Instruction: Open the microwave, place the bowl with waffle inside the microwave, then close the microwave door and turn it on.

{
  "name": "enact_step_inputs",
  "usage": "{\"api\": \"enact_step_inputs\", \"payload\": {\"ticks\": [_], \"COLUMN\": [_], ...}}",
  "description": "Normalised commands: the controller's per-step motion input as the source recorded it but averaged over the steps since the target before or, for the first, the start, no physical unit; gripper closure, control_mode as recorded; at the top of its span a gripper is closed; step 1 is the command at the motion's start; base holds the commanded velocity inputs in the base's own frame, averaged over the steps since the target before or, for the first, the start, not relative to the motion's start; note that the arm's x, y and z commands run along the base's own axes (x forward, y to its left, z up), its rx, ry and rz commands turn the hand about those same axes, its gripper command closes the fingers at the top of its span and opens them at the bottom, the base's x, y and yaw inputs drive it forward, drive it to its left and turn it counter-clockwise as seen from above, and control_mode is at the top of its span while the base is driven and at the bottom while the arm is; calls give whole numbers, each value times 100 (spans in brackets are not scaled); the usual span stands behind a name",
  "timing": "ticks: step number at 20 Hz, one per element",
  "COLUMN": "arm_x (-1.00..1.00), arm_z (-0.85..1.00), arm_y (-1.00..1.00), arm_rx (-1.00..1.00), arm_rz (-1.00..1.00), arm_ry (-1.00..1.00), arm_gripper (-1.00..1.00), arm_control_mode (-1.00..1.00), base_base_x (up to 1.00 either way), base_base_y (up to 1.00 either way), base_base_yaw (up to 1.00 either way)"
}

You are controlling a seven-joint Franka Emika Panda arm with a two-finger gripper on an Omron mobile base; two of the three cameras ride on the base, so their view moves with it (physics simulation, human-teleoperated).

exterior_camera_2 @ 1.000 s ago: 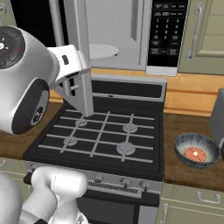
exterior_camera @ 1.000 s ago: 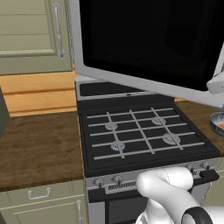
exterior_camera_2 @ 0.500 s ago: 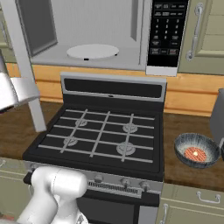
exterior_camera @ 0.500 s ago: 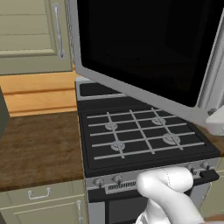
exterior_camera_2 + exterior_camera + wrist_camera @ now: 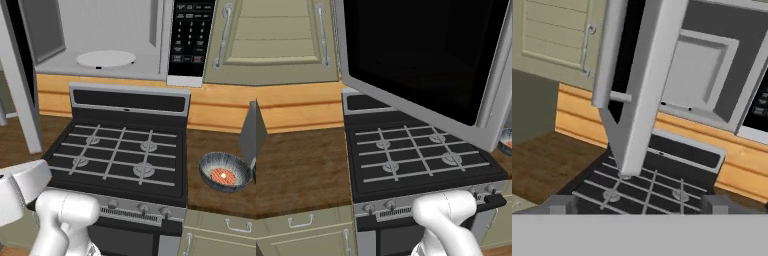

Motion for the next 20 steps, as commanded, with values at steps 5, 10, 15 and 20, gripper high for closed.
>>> {"api": "enact_step_inputs", "payload": {"ticks": [5, 10, 15, 20], "arm_x": [15, 86, 100, 86], "arm_z": [2, 12, 11, 0], "arm_y": [-97, -35, 0, 8], "arm_rx": [22, 34, 36, 36], "arm_rz": [2, 31, 35, 39], "arm_ry": [-15, 0, 6, 28], "arm_gripper": [-100, -100, -100, -100], "arm_control_mode": [-100, -100, -100, -100], "base_base_x": [0, 0, 0, 0], "base_base_y": [0, 0, 0, 0], "base_base_yaw": [0, 0, 0, 0]}}
